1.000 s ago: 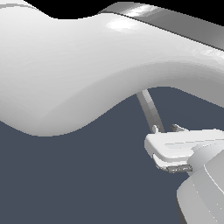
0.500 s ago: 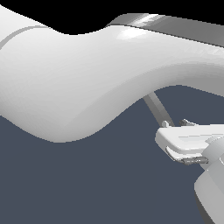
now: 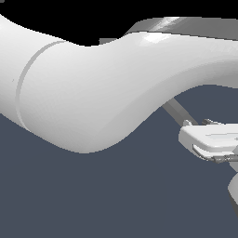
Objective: Turn on the faucet by rotating a designated handle.
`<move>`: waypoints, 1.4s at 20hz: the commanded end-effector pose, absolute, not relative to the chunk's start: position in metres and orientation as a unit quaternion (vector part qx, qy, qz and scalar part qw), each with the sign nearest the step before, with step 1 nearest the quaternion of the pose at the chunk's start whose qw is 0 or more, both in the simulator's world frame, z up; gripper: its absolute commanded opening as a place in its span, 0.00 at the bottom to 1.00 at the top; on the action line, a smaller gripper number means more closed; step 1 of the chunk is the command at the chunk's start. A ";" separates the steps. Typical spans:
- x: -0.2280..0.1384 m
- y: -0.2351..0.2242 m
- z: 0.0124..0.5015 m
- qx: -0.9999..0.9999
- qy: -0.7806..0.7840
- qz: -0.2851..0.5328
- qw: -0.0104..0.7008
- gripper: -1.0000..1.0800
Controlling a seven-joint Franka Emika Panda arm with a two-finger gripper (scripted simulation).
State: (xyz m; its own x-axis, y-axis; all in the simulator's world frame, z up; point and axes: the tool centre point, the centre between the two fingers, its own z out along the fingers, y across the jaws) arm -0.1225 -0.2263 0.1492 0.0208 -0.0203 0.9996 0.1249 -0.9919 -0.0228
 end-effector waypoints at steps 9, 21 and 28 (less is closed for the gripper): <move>-0.096 -0.227 0.167 -0.694 -0.011 -0.714 0.097 0.00; -0.094 -0.237 0.219 -0.698 -0.026 -0.710 0.089 0.00; -0.093 -0.243 0.247 -0.701 -0.034 -0.707 0.086 0.00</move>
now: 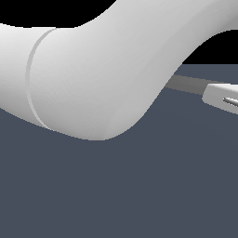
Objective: Turn on the faucet by rotating a designated handle.
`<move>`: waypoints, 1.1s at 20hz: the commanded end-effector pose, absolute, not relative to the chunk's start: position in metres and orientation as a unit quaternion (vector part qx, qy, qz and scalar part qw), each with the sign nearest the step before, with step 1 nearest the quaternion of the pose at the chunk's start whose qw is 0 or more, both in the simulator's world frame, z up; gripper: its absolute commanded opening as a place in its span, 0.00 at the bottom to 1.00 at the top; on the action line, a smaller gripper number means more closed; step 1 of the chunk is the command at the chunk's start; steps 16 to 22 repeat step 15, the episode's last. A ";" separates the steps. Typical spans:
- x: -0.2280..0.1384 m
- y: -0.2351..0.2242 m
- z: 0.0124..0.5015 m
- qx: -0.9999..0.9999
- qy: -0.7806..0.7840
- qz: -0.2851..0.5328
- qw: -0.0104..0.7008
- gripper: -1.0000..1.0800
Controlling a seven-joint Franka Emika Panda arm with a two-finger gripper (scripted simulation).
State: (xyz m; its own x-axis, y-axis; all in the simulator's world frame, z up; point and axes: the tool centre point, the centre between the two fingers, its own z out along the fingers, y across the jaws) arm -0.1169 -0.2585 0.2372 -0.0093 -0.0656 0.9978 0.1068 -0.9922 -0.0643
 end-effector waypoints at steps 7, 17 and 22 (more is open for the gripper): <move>-0.091 -0.247 0.275 -0.703 -0.042 -0.705 0.082 0.00; -0.089 -0.252 0.301 -0.705 -0.050 -0.703 0.078 0.00; -0.089 -0.252 0.301 -0.705 -0.050 -0.703 0.078 0.00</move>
